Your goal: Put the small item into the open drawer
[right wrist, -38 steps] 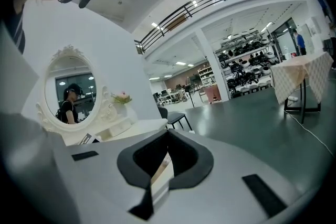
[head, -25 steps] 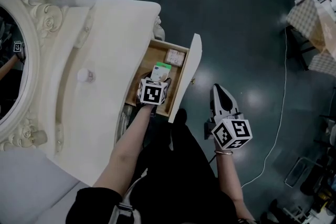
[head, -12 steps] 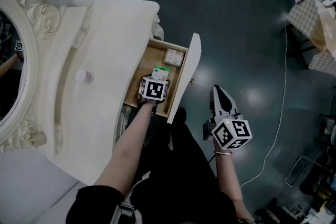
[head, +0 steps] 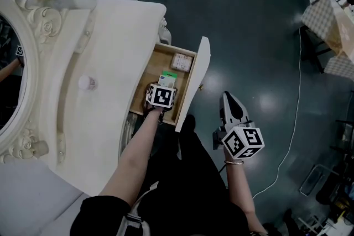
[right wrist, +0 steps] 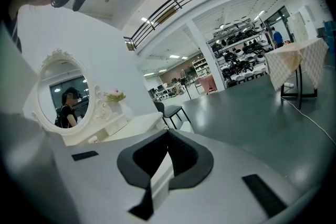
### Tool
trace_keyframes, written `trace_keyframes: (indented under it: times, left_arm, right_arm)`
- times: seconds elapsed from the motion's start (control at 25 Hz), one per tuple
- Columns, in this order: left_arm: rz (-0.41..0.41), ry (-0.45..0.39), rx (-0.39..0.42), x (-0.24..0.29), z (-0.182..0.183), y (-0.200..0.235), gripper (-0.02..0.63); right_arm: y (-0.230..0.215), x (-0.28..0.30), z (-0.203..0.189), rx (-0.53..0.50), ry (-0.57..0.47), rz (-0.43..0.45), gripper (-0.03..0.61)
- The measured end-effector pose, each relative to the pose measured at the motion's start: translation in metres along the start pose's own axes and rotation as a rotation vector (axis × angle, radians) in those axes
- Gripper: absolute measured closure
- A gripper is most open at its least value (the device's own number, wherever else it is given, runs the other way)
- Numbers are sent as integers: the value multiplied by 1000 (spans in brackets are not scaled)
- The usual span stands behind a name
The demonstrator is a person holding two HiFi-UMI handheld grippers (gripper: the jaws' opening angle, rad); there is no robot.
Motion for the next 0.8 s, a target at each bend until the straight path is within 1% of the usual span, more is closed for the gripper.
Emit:
trace_keyframes:
  times: [0.16, 0.32, 0.4, 0.48, 0.72, 0.8]
  left_arm:
    - [-11, 2, -2, -1, 0, -1, 222]
    - [-13, -43, -6, -12, 8, -3, 218]
    - [-18, -98, -1, -23, 17, -4, 237]
    - [-25, -170, 6, -40, 28, -6, 266]
    - [-78, -382, 1, -105, 57, -11, 318]
    - [-77, -451, 13, -127, 65, -12, 356]
  right_arm:
    - [1, 0, -1, -1, -1, 6, 574]
    - [4, -1, 1, -12, -4, 12, 574]
    - [5, -1, 4, -21, -11, 15, 574]
    - [7, -2, 6, -28, -19, 19, 574]
    - [12, -4, 11, -50, -46, 20, 574]
    - [14, -6, 15, -54, -59, 20, 574]
Point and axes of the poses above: the fingertips, and each gripper's own axes: x forward along the fingers, y to its left, z out of its top, the point moved 7 cm from there along -x, backward along the fingers, and after that the axes turned 5 degrees about -x, right-handed, at the moved point
